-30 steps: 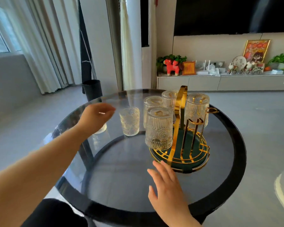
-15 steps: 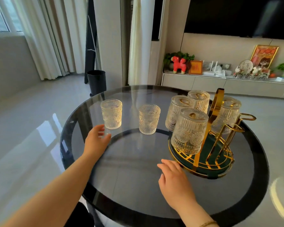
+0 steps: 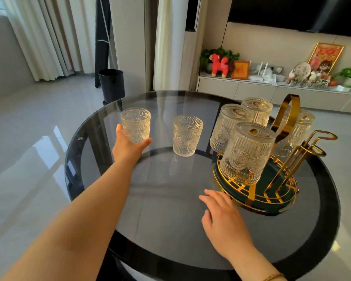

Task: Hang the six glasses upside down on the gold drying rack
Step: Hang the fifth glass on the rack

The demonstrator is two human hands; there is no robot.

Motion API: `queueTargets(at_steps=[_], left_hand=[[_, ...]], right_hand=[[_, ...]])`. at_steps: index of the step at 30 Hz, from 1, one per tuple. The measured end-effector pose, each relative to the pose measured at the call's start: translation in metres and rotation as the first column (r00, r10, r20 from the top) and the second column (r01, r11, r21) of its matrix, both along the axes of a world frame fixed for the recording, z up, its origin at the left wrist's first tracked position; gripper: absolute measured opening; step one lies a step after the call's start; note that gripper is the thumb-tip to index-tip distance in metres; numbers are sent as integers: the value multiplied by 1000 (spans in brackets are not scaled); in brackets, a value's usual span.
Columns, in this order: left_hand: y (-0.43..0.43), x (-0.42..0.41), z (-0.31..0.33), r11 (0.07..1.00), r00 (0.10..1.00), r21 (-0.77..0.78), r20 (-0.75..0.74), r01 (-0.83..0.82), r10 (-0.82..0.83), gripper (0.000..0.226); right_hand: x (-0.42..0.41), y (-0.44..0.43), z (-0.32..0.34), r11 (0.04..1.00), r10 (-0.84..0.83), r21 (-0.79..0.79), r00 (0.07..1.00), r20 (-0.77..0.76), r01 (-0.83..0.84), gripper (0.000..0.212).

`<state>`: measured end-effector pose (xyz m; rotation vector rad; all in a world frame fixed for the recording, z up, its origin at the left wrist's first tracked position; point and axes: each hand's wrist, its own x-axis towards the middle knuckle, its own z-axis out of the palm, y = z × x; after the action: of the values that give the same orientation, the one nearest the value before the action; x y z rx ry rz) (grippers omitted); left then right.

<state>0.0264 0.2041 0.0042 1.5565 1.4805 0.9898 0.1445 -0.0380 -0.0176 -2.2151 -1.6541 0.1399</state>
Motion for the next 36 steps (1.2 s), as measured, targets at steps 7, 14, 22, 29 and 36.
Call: queueTargets(at_steps=[7, 14, 22, 29, 36], left_hand=[[9, 4, -3, 993, 991, 38, -68, -109, 111, 95], [10, 2, -4, 993, 990, 108, -129, -40, 54, 70], [-13, -12, -5, 998, 998, 26, 23, 50, -50, 73], [-59, -40, -3, 988, 970, 83, 196, 128, -142, 73], [-85, -62, 50, 947, 963, 222, 87, 231, -255, 75]], right_hand=[[-1, 0, 1, 1000, 17, -10, 1000, 13, -17, 39], [-1, 0, 1, 1000, 7, -24, 1000, 17, -7, 38], [0, 1, 1, 1000, -3, 9, 1000, 20, 3, 39], [-2, 0, 1, 999, -22, 50, 1000, 19, 21, 37], [-4, -13, 5, 992, -67, 112, 998, 7, 66, 35]])
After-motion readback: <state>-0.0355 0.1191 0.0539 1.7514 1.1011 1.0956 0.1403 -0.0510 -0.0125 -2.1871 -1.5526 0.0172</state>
